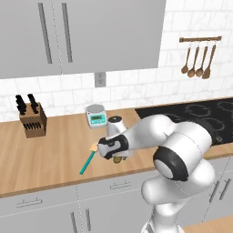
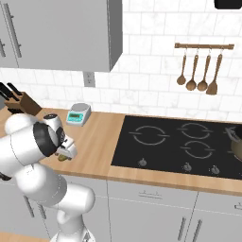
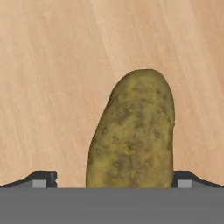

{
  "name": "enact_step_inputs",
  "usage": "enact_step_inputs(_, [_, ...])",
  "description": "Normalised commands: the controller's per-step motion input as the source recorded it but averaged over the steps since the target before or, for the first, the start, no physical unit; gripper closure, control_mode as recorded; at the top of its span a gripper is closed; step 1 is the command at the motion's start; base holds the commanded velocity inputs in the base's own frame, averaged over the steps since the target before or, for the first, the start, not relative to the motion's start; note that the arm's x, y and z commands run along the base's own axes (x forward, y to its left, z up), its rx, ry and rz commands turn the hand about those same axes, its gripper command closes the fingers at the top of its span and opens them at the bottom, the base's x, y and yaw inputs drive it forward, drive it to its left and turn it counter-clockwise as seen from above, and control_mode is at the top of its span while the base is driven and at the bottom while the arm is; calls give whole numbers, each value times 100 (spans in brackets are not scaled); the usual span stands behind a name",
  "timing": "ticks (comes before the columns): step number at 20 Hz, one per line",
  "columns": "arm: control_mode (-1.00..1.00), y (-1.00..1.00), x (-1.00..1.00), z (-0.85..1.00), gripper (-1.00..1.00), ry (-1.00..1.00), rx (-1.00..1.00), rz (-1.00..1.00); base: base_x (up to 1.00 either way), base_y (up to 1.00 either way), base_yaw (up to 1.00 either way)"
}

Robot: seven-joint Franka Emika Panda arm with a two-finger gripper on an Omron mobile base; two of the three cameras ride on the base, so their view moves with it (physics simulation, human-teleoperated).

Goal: Put the potato and avocado in the pot. Retrieve the spatula and lightly stir the vegetables in the pot.

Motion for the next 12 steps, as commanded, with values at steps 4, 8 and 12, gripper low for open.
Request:
enact_step_inputs(4, [-100, 0, 0, -30, 100, 0, 0, -5, 0, 0, 0])
enact_step_inputs(8, [-100, -23, -4, -3, 100, -6, 0, -3, 0, 0, 0])
enact_step_inputs(12, [-100, -71, -45, 73, 100, -25, 0, -1, 0, 0, 0])
